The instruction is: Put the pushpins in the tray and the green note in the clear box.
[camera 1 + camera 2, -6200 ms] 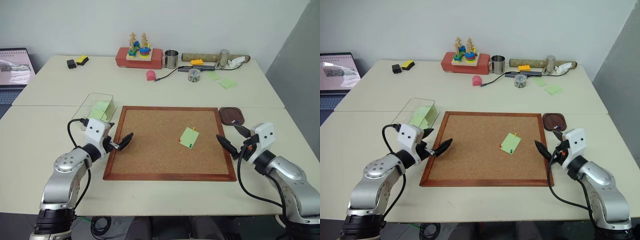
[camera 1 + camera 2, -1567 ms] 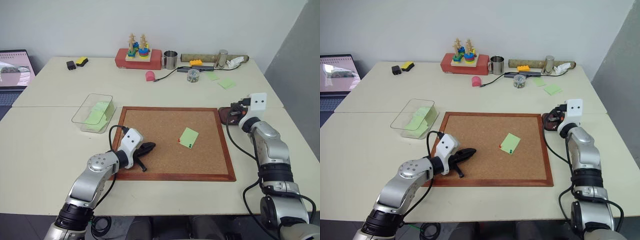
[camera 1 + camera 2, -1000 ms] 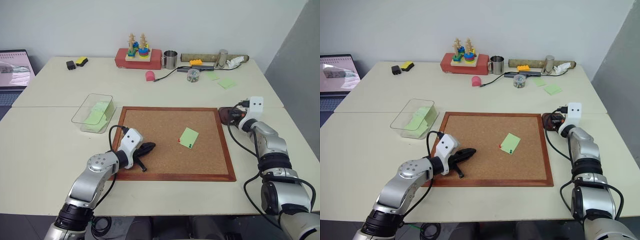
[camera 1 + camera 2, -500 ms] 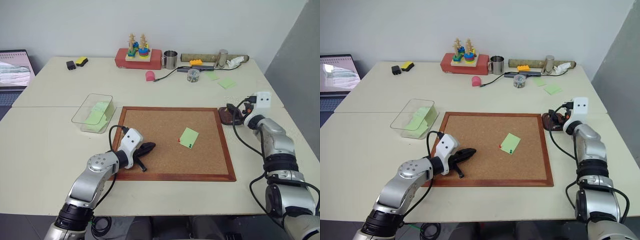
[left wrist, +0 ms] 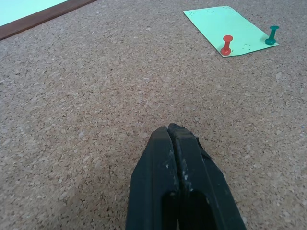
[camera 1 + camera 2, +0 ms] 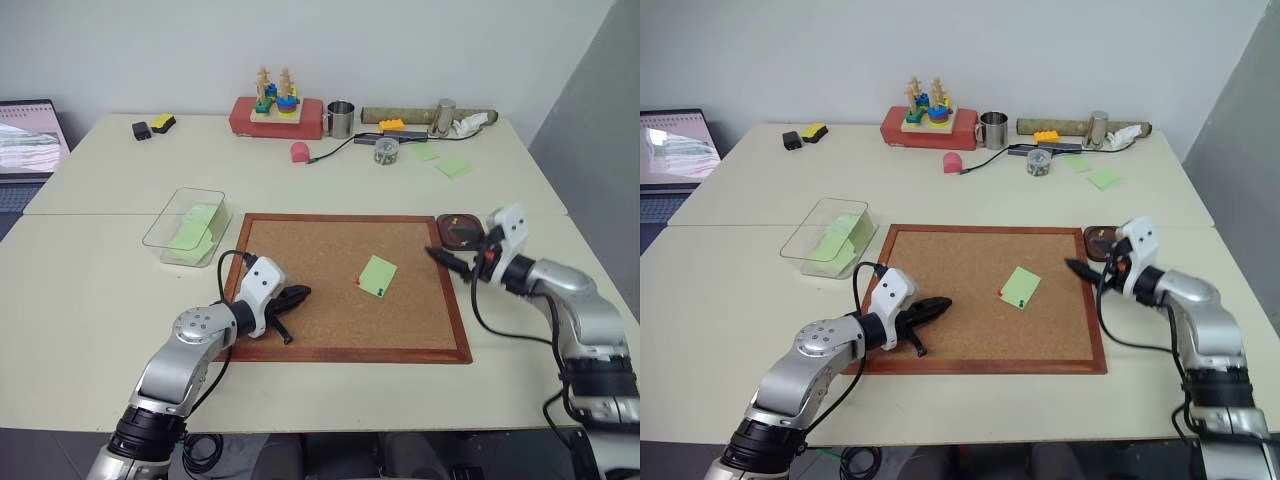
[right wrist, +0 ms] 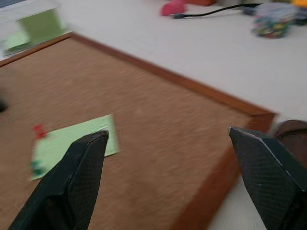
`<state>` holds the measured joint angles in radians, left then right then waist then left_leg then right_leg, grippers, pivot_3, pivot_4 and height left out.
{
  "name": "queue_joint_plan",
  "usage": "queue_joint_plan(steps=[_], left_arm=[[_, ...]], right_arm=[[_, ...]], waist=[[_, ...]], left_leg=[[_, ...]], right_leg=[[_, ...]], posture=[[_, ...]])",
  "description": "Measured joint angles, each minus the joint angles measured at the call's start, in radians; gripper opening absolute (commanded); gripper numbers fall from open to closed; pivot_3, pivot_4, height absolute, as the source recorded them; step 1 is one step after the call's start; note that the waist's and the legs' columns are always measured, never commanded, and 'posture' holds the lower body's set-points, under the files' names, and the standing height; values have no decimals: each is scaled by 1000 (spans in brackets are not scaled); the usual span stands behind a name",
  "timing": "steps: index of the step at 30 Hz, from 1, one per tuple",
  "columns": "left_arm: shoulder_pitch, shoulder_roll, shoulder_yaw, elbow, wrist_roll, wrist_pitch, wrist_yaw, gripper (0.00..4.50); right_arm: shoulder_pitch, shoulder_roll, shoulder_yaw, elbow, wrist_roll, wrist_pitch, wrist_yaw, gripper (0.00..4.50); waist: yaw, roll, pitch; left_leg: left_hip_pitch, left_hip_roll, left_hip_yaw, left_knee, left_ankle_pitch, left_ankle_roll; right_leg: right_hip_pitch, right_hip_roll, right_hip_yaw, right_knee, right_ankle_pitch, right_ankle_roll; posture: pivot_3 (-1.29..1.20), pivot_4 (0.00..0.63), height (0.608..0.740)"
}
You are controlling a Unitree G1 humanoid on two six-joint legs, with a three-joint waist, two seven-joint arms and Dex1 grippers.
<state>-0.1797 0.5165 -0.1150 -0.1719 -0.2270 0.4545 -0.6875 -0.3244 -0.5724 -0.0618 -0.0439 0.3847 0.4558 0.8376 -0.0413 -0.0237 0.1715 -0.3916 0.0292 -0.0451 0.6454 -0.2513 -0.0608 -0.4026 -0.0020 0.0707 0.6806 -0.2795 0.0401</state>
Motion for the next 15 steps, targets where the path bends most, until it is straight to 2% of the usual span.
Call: queue_joint_plan(steps=[5,8,15], left_arm=[[-2,1,0,4,0,0,-2,0],[-6,1,-4,7,0,0,-2,0],[-10,2,-7,8,0,0,-4,0]], right_arm=[[118,0,108,-152,-14,-65,62,4203],[118,17,145,-153,-46,-102,62,4203],[75,141,226,-52,-105,-171,15,4203]], waist=[[0,0,0],[1,0,0],[1,-1,0]], left_leg=[[0,0,0,0,0,0],[0,0,0,1,0,0],[1,0,0,0,0,0]], right_leg=[[0,0,0,0,-2,3],[0,0,0,0,-1,3],[0,0,0,0,-1,3]], posture=[[0,150,740],[0,150,740],[0,150,740]])
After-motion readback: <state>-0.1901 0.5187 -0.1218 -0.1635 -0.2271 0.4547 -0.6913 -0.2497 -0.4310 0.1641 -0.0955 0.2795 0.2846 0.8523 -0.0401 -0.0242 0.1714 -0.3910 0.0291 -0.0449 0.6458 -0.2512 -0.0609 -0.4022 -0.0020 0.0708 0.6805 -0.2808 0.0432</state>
